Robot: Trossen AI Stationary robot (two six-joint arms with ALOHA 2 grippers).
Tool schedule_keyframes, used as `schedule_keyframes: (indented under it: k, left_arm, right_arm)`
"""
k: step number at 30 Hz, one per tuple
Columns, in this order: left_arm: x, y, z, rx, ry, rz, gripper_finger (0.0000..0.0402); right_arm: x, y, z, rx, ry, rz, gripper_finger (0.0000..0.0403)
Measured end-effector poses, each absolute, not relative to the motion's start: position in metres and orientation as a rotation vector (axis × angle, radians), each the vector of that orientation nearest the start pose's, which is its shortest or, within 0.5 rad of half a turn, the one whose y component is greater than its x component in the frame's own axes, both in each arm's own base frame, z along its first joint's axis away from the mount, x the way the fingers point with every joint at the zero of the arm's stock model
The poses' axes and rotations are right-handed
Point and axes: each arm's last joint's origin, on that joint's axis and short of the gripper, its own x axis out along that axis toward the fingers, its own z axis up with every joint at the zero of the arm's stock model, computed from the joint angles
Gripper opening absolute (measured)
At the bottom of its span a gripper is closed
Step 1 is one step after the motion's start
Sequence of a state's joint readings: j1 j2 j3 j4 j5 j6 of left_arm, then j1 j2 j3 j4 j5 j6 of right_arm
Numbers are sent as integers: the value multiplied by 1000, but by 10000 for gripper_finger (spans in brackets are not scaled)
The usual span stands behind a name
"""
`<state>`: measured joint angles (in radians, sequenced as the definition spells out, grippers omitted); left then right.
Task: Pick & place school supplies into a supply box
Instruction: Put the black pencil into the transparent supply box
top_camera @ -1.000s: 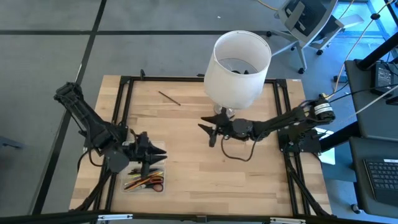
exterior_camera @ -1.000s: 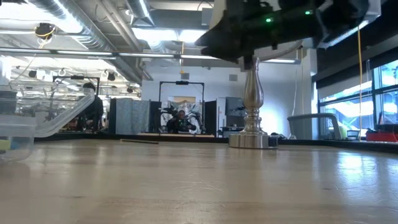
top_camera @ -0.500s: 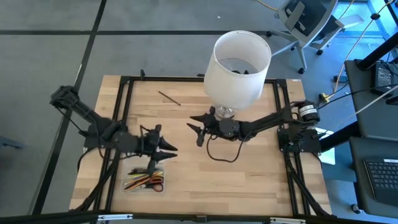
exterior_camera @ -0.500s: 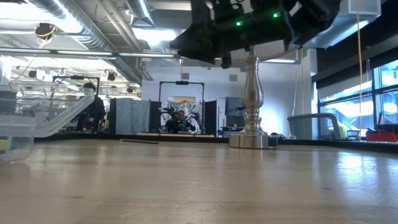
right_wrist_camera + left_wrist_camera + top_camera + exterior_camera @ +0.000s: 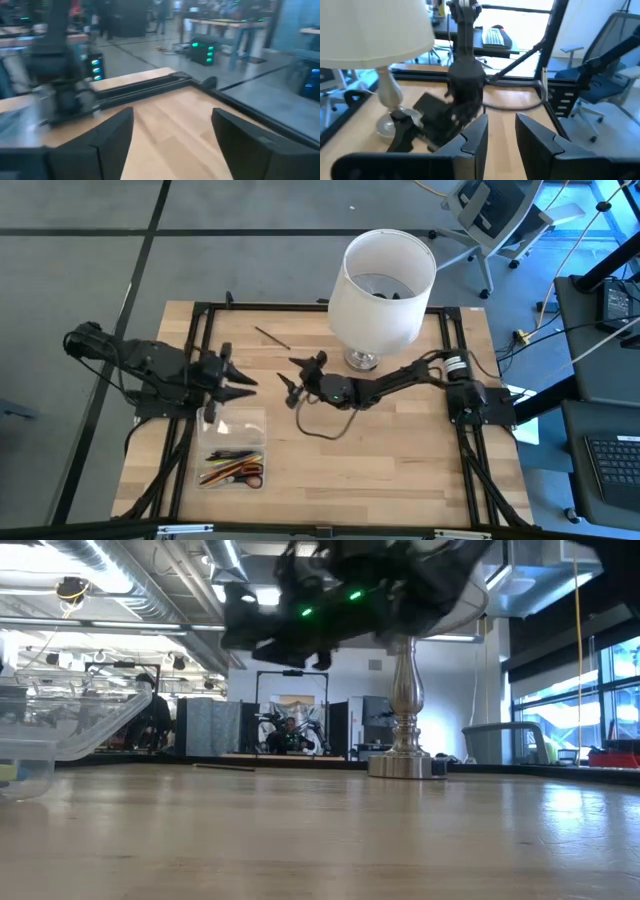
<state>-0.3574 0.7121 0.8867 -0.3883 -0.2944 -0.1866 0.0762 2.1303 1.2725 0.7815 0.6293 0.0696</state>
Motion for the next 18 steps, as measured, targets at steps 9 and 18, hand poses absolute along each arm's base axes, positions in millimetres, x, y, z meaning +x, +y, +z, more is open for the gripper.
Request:
schedule_keyframes:
  k: [9,18]
  left_arm:
    - [126,-27,352,-96,275,40,92]
    - [117,-10,337,-134,420,177,89]
  right_arm:
    - [496,-3,147,-63,91,-605,289]
    - [499,-18,140,-29,123,-605,289]
